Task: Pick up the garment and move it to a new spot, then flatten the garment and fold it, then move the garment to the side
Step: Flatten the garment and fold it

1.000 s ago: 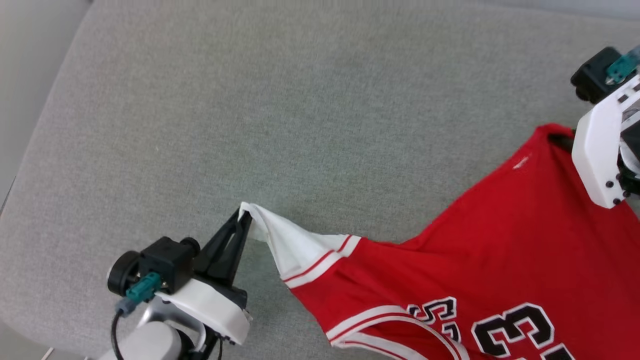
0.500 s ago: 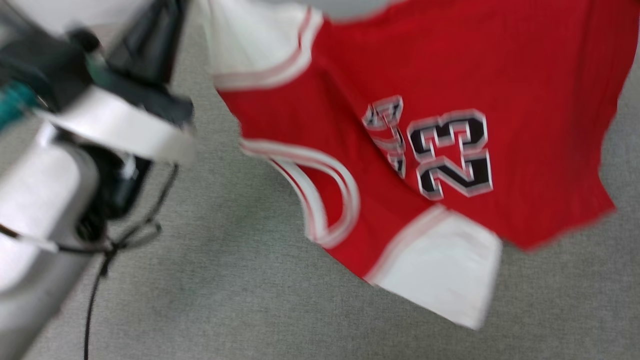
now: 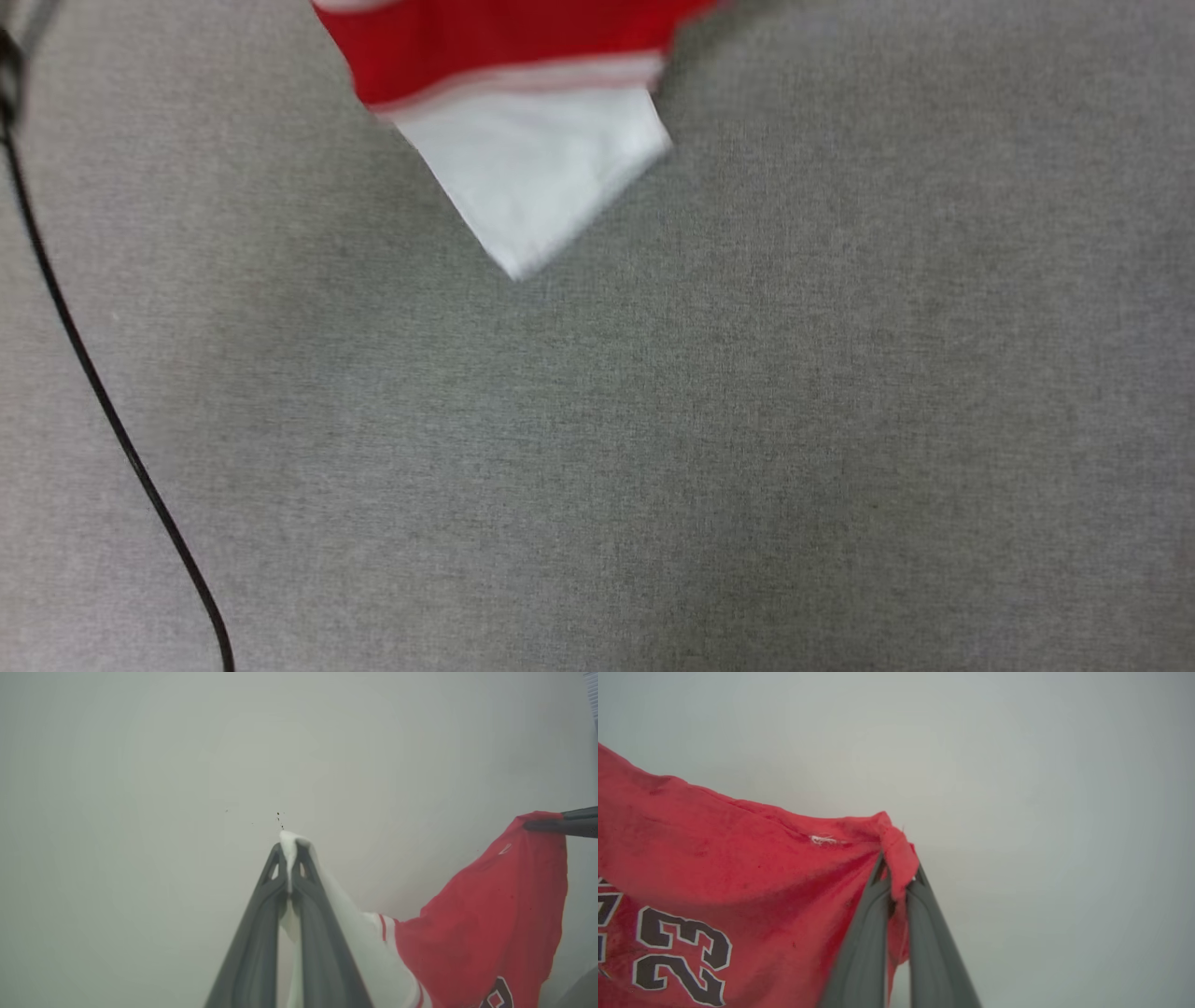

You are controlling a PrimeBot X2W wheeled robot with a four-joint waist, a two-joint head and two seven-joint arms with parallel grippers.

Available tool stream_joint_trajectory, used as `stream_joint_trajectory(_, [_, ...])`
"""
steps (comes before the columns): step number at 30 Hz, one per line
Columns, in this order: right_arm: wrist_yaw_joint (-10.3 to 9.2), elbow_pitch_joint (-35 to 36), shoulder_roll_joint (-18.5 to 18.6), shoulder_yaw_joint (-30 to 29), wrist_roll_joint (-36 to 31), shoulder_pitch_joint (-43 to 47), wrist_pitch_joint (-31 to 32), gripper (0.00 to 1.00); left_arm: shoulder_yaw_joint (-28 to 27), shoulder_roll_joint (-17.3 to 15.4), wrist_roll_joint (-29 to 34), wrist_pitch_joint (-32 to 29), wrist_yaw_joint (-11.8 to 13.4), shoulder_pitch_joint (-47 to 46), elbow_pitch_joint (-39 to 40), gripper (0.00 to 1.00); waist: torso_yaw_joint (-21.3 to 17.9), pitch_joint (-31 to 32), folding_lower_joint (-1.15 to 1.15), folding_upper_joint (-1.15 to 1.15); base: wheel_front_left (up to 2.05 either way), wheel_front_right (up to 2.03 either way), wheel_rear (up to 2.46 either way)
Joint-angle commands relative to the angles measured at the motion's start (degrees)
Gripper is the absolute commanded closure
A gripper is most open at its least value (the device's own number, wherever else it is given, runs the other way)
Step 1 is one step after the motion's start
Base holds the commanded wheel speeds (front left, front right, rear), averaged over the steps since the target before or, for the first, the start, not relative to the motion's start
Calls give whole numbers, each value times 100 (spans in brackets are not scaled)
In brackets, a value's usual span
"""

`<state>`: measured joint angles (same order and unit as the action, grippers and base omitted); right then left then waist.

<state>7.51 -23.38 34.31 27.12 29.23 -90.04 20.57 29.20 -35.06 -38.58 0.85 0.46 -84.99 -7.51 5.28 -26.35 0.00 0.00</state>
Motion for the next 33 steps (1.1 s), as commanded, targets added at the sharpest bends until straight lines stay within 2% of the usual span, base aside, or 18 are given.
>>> stream_joint_trajectory(1, [-4,-52,-71,-8,-36,-172,-42,100,-29,39,-31,-23,-41,-157,-103,100,-45,-150,0,0,0,0,0])
stream_joint_trajectory(8, [-4,-587,-352,45,-406,-1230,-256,100,-99,280,63,113,-399,-1550,-1143,100,-73,-505,0,0,0,0,0])
stream_joint_trajectory(14, [-4,-1168,-511,226,-513,-1512,-549,100,-54,491,-18,389,-594,-1943,-1966,100,-63,-691,0,0,0,0,0])
stream_joint_trajectory(24, [-4,-1681,-582,1009,-6,-641,-1119,100,330,714,-288,848,-748,-985,-2590,100,-79,-685,0,0,0,0,0])
stream_joint_trajectory(33, [-4,-1513,-313,1845,647,792,-1610,100,542,474,-571,1261,-730,978,-2163,100,-135,-126,0,0,0,0,0])
